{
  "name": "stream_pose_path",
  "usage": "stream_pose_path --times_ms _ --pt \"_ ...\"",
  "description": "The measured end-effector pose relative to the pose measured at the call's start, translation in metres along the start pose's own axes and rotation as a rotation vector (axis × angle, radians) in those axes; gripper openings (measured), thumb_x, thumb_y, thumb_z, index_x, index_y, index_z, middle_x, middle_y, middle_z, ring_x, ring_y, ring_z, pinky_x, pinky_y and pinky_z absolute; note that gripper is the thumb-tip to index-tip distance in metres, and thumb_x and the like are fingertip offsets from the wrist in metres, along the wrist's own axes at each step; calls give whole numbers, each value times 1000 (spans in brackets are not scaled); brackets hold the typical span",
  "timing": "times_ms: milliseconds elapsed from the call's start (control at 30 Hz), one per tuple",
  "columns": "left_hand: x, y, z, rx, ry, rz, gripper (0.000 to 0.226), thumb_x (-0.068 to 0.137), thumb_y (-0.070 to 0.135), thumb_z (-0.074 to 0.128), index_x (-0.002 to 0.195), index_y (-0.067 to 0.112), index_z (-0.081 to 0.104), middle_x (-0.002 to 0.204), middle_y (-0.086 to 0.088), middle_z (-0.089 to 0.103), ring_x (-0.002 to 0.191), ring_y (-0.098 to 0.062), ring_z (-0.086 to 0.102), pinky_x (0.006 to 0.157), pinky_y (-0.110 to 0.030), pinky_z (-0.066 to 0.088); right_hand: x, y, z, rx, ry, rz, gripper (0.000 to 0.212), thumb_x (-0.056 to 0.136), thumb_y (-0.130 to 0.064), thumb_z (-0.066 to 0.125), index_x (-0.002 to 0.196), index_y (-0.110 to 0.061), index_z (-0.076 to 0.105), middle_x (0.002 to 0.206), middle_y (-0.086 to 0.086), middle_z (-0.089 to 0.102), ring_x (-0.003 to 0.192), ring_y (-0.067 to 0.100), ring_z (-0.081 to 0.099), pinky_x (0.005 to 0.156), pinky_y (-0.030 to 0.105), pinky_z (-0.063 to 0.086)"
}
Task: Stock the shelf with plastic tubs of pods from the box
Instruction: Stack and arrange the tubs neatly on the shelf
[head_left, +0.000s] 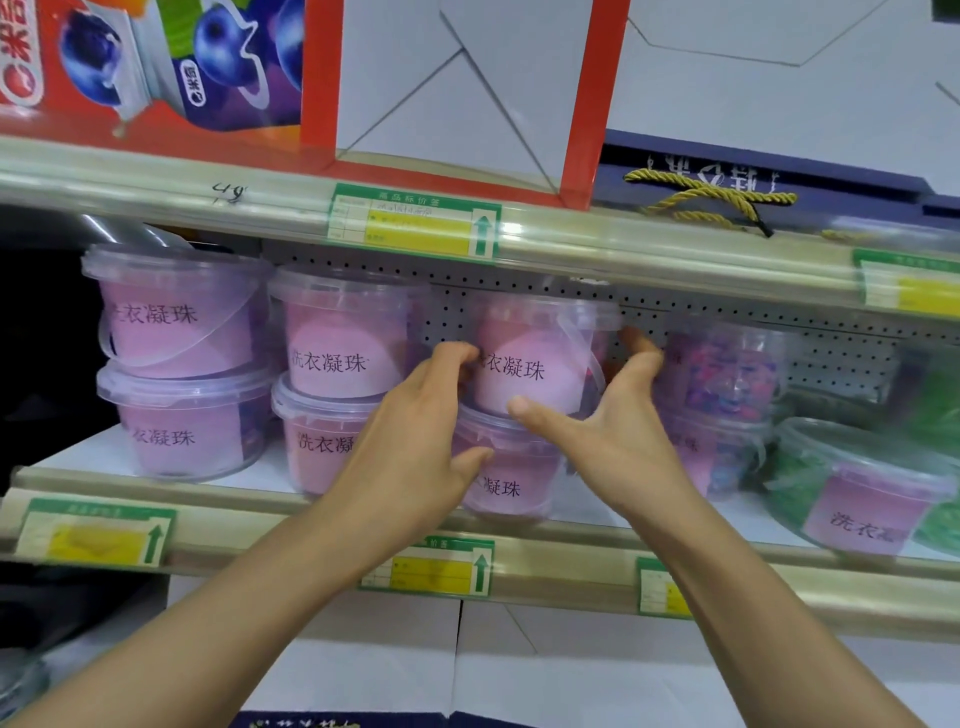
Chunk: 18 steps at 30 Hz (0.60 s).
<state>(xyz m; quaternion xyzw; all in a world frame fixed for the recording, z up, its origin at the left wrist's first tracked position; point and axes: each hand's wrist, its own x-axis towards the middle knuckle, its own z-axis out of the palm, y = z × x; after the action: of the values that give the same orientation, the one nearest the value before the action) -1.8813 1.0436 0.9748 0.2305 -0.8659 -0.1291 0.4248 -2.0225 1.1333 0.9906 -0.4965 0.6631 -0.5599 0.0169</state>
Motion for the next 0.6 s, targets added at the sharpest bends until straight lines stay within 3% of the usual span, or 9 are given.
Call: stream_pose_path --times_ms 100,233,333,467,600 --pt "-3 -3 -3 0 -7 0 69 76 19 75 130 29 33 132 6 49 120 -13 50 92 -38 48 11 7 -1 50 1 18 94 60 -36 84 127 -27 19 134 -7 41 121 13 47 96 45 47" --pt "-5 -5 -7 12 -18 6 69 76 18 75 129 28 33 131 7 51 119 -12 51 90 -36 49 19 22 -7 250 -90 59 81 57 -28 76 127 -15 38 123 1 58 111 15 59 87 34 52" --pt "-6 -6 -6 30 -26 -8 70 76 20 75 130 29 31 129 5 52 116 -15 54 89 -38 49 13 26 -9 301 -119 61 70 62 -28 67 128 -18 44 120 0 62 110 12 59 88 28 47" --pt "-6 -4 -4 44 -35 -43 71 77 23 74 134 28 31 131 5 54 118 -17 54 93 -39 47 6 27 -1 201 -61 54 79 58 -51 75 124 -22 44 119 -7 59 110 6 57 96 31 45" --pt "-7 -2 -5 11 -34 -63 71 76 21 74 134 27 34 132 7 54 117 -15 54 94 -37 46 8 26 -1 201 -69 52 51 78 -32 73 119 -20 45 114 -10 60 106 1 57 97 30 46"
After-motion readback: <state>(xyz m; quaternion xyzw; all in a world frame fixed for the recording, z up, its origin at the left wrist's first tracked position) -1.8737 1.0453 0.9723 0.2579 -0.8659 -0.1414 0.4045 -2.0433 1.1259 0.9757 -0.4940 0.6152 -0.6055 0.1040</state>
